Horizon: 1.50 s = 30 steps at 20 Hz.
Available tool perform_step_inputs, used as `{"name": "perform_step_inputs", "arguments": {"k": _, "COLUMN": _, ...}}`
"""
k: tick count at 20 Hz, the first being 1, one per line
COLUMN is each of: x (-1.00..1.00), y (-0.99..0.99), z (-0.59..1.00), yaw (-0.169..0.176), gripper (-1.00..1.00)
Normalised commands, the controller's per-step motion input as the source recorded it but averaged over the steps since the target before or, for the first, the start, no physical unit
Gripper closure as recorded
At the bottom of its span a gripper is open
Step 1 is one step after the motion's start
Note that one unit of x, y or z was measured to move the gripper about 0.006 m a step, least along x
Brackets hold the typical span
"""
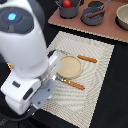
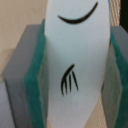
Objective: Interact with the objects in diverse but meaningful ways.
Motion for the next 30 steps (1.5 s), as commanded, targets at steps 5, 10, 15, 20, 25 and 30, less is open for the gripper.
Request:
{"name": "perform_step_inputs", "arguments": {"k": 5, "x": 0.33, "y": 0.87, "z": 0.72, "yaw": 0.061, "gripper": 1.00}}
{"name": "perform_step_inputs", "arguments": {"k": 10, "x": 0.27, "y": 0.92, "z": 0.42, "yaw": 0.053, "gripper": 1.00}}
{"name": "perform_step_inputs", "arguments": {"k": 15, "x": 0.27, "y": 0.95, "z": 0.23, "yaw": 0.038, "gripper": 1.00}}
{"name": "perform_step_inputs", "arguments": {"k": 20, "x": 0.27, "y": 0.96, "z": 0.20, "yaw": 0.034, "gripper": 1.00}}
{"name": "perform_step_inputs", "arguments": {"k": 25, "x": 0.26, "y": 0.95, "z": 0.17, "yaw": 0.031, "gripper": 1.00}}
{"name": "perform_step_inputs", "arguments": {"k": 30, "x": 0.24, "y": 0.96, "z": 0.16, "yaw": 0.029, "gripper": 1.00}}
